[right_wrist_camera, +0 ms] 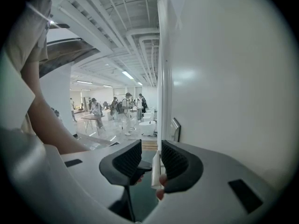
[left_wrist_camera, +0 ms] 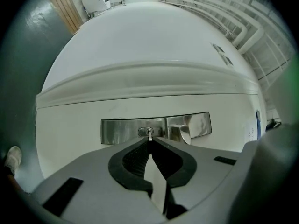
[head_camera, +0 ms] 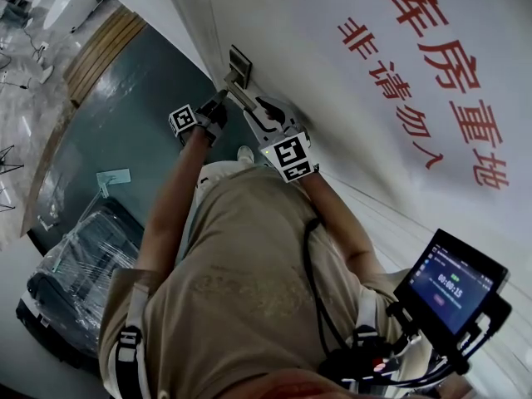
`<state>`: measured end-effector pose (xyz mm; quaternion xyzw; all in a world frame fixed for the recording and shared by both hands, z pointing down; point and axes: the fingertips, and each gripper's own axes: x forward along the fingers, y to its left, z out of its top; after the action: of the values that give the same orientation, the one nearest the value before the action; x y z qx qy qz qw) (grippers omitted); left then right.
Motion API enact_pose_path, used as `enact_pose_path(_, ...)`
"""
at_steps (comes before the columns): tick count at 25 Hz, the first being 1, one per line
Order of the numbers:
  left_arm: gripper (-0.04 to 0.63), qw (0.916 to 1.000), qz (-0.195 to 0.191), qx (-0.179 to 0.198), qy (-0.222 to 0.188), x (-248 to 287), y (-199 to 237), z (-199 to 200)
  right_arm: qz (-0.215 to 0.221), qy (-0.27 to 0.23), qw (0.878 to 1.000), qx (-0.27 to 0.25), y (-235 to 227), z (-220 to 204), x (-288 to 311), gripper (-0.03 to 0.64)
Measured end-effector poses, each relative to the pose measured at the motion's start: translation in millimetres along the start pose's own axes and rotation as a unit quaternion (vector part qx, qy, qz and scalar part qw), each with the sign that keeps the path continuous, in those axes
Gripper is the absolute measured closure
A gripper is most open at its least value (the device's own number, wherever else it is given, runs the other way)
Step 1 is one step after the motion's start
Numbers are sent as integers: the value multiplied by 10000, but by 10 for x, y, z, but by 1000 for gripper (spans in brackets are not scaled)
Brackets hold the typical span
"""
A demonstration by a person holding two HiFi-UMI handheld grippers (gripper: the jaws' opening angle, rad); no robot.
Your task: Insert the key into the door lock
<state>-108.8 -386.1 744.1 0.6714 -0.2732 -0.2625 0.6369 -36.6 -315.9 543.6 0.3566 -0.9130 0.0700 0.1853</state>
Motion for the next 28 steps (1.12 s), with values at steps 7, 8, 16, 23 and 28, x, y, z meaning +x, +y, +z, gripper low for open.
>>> enact_pose_path(7, 561, 9979, -148, -630, -101, 13, 74, 8, 17, -3, 10000, -36, -8, 7, 11, 477)
enact_pose_path(8, 561, 9985, -124, -537, -19, 20, 66, 4, 25, -1, 10000, -36, -5, 4, 13, 477)
enact_pose_path(16, 561, 9994, -12, -231, 248, 103, 31, 22, 72, 47, 9999, -56, -20, -32, 24, 477)
enact_pose_path(23, 561, 9991, 77, 117, 402, 114, 3, 11, 59, 38, 10000, -57, -45, -12, 46, 478)
enact_pose_path(28, 561, 9995, 2, -144, 291, 121, 26, -9, 42, 13, 10000, -38, -53, 24, 40, 477)
